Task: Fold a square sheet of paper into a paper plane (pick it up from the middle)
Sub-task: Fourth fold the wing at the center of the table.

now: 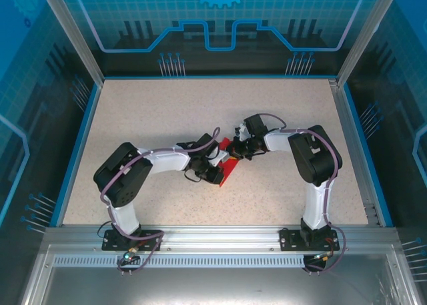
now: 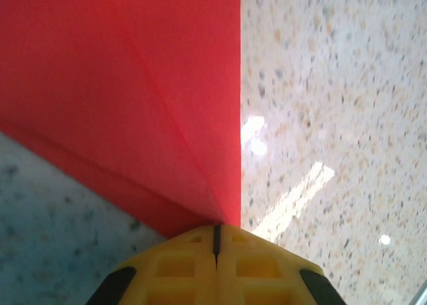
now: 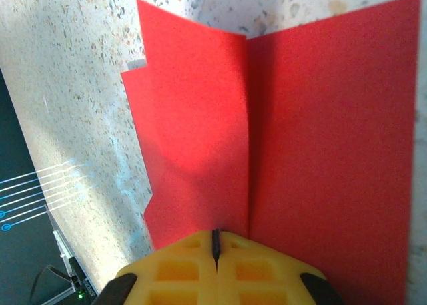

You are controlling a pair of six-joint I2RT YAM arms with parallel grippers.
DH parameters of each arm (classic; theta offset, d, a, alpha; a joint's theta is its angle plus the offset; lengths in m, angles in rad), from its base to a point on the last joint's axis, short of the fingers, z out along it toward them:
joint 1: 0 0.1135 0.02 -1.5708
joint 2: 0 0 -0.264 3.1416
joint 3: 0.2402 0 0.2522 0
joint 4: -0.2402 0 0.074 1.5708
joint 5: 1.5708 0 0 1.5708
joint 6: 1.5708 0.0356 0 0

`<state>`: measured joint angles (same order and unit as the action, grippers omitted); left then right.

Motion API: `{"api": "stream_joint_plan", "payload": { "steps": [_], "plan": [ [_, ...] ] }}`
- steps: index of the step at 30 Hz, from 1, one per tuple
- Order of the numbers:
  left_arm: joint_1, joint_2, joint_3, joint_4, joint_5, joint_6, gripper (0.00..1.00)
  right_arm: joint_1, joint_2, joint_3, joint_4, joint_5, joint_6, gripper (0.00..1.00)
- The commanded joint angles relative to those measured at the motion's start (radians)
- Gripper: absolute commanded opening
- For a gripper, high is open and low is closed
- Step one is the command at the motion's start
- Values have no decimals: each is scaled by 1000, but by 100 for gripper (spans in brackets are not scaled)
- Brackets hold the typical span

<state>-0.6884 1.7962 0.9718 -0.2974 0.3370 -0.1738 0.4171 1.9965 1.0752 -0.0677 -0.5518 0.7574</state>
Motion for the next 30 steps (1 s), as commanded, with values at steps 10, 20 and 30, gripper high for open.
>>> {"api": "stream_joint_plan", "payload": {
  "steps": [10, 20, 30],
  "plan": [
    [-13, -157, -45, 18, -3, -270, 28, -25, 58, -20, -78, 109, -9, 0],
    [-33, -138, -103, 99, -87, -476, 40, -26, 38, -34, -35, 80, 27, 0],
    [-38, -62, -46, 120, -123, -471, 39, -26, 35, -41, -18, 68, 36, 0]
  ]
}}
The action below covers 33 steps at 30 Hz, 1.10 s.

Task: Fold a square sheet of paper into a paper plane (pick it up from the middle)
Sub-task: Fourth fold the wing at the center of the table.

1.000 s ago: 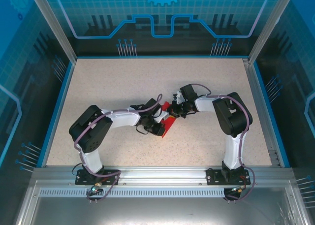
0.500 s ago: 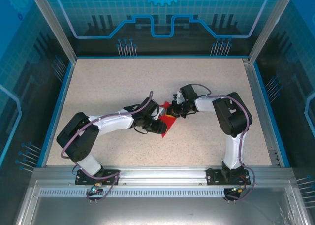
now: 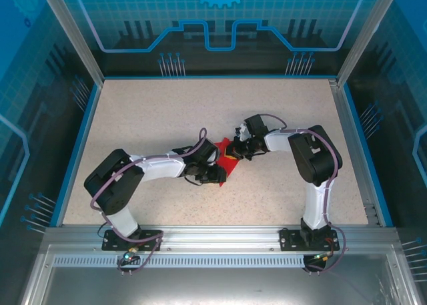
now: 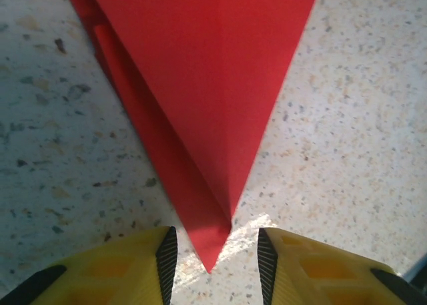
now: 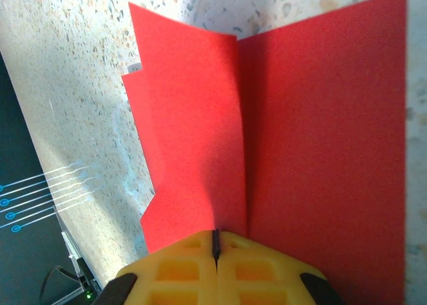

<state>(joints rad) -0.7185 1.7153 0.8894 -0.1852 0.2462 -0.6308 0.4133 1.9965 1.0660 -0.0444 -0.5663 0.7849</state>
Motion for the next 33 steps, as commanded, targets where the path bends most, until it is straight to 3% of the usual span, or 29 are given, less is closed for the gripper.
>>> {"api": "stream_joint_plan", "payload": {
  "steps": [1, 13, 25, 33],
  "plan": [
    [-8, 24, 44, 6, -33, -12, 39, -22, 37, -33, -37, 79, 8, 0],
    [-7, 43, 105, -50, -67, 28, 36, -24, 50, -48, -9, 66, 15, 0],
    [-9, 88, 149, -125, -103, 62, 18, -26, 52, -44, -8, 57, 13, 0],
    [-8, 52, 135, -166, -124, 59, 28, -28, 52, -48, -5, 59, 12, 0]
  ]
}}
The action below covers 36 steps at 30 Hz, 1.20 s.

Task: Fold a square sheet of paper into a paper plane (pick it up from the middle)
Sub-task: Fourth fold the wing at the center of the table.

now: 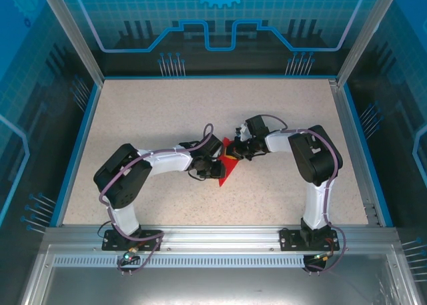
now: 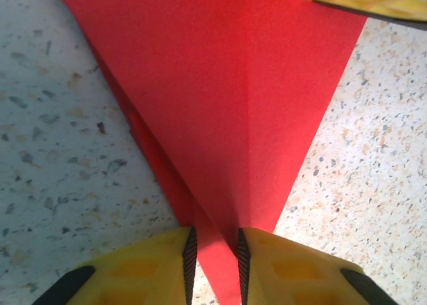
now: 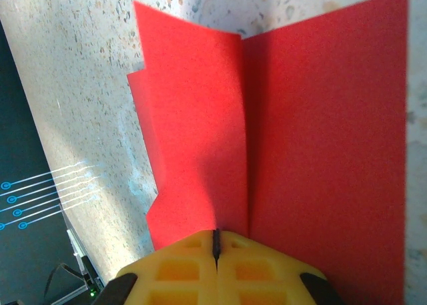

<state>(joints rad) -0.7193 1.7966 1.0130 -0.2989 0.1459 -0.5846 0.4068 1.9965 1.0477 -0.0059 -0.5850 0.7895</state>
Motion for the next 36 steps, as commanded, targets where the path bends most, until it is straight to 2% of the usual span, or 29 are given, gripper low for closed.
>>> {"api": "stream_joint_plan", "payload": {
  "steps": [1, 8, 18, 27, 36],
  "plan": [
    [-8, -29, 8, -54, -22, 9, 29, -22, 51, -30, -43, 77, 7, 0],
    [-7, 7, 45, -12, 11, 3, 30, -22, 50, -30, -43, 74, 7, 0],
    [-7, 38, 73, -28, 7, 19, 23, -22, 50, -31, -37, 70, 10, 0],
    [-3, 36, 88, -55, -3, 35, 2, -23, 41, -29, -44, 70, -3, 0],
    [32, 1, 80, -66, 25, 45, 0, -23, 35, -20, -52, 76, -26, 0]
  ]
}}
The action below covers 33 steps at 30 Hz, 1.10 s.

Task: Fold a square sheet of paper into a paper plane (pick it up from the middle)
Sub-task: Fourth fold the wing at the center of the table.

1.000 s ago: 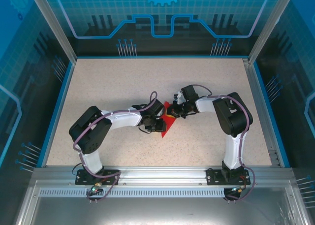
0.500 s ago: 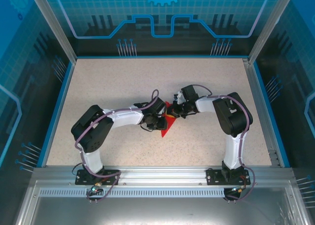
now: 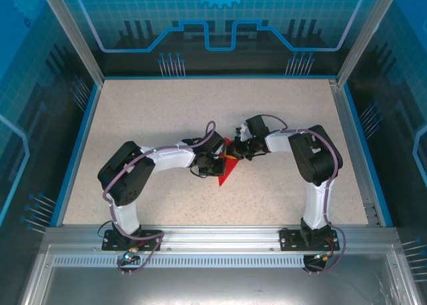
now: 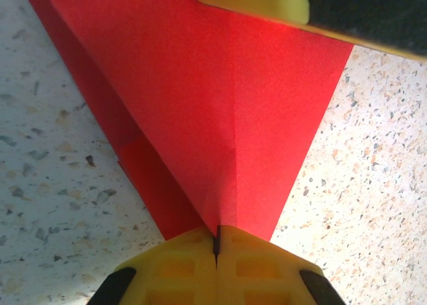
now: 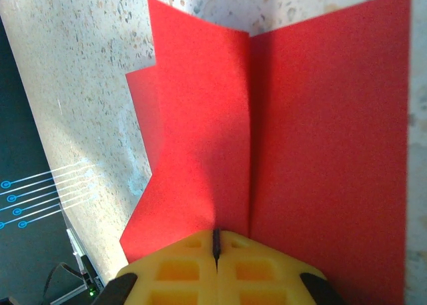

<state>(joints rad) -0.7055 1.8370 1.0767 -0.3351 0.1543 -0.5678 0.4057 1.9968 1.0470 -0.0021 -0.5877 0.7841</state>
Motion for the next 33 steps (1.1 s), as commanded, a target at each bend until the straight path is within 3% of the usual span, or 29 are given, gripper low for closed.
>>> {"api": "stream_joint_plan", "payload": {
  "steps": [1, 33],
  "plan": [
    [23, -44, 13, -30, 19, 29, 0, -22, 34, -17, -56, 79, -21, 0],
    [49, 24, -18, -21, 50, 55, 0, -17, 1, -15, -78, 94, -49, 0]
  ]
}}
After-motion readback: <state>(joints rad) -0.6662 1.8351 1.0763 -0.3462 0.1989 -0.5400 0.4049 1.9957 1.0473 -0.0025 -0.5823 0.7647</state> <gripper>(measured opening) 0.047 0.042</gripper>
